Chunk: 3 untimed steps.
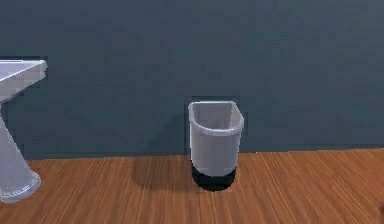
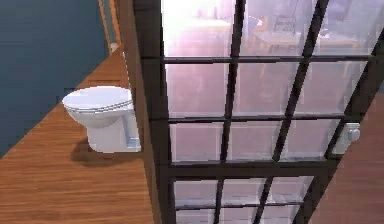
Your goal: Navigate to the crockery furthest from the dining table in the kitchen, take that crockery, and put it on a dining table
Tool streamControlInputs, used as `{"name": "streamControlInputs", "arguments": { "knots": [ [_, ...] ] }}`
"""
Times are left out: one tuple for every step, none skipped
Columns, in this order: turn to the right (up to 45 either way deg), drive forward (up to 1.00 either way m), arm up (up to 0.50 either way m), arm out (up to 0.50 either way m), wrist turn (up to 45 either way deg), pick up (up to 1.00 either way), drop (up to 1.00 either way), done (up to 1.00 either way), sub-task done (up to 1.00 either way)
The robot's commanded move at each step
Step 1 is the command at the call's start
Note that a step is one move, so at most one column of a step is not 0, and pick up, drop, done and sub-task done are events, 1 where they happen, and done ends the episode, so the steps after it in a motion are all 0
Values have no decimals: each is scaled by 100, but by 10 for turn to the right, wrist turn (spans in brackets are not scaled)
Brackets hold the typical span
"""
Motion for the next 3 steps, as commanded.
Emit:
{"name": "streamControlInputs", "arguments": {
  "knots": [
    [0, 50, 0, 0, 0, 0, 0, 0, 0],
    [450, 0, 0, 0, 0, 0, 0, 0, 0],
    [390, 0, 0, 0, 0, 0, 0, 0, 0]
  ]
}}
